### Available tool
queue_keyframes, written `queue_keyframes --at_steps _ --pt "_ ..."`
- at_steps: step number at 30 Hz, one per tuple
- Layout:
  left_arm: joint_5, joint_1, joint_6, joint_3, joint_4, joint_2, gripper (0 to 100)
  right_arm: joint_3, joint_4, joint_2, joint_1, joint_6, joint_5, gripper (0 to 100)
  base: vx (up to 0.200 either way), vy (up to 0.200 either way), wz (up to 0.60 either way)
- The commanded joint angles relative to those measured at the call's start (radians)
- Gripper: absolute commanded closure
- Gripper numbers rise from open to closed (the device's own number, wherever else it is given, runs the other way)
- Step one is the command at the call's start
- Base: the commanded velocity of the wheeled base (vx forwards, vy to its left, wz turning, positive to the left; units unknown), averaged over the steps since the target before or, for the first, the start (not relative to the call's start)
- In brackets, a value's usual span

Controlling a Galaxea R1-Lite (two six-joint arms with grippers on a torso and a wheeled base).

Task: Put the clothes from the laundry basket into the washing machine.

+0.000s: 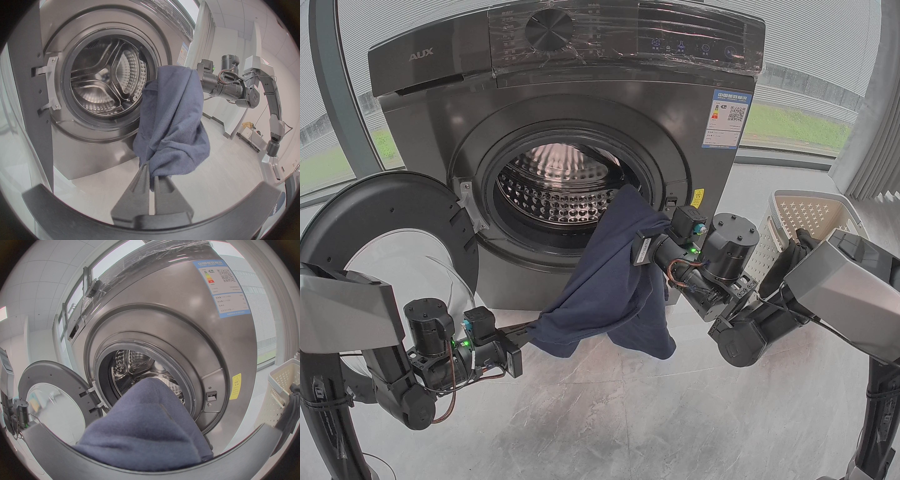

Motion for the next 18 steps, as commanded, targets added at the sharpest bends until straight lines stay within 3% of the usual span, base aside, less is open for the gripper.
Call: queue_keyframes --at_steps 1,2,3,10,14,18 --pt "-0.012 0.006 0.001 0.0 -0.001 0.024 100 0.0 -0.002 -0.007 0.003 0.0 -0.001 100 0.0 0.0 0.0" --pt "-0.022 0.007 0.001 0.002 -0.001 0.022 100 -0.002 -0.002 -0.006 0.003 0.0 -0.001 100 0.0 0.0 0.0" --pt "-0.025 0.007 0.001 0.005 -0.001 0.021 0 -0.002 -0.002 -0.003 0.002 0.0 -0.001 100 0.0 0.0 0.0" --pt "-0.035 0.006 0.01 0.065 -0.001 0.016 0 -0.022 0.005 0.003 -0.01 0.0 -0.001 100 0.0 0.0 0.0" --pt "-0.101 0.007 0.052 0.131 0.001 0.021 0 -0.049 0.006 0.011 -0.018 -0.004 -0.001 100 0.0 0.0 0.0" --pt "-0.121 0.0 0.072 0.149 0.001 0.015 0 -0.046 0.008 0.013 -0.01 -0.004 -0.001 100 0.0 0.0 0.0"
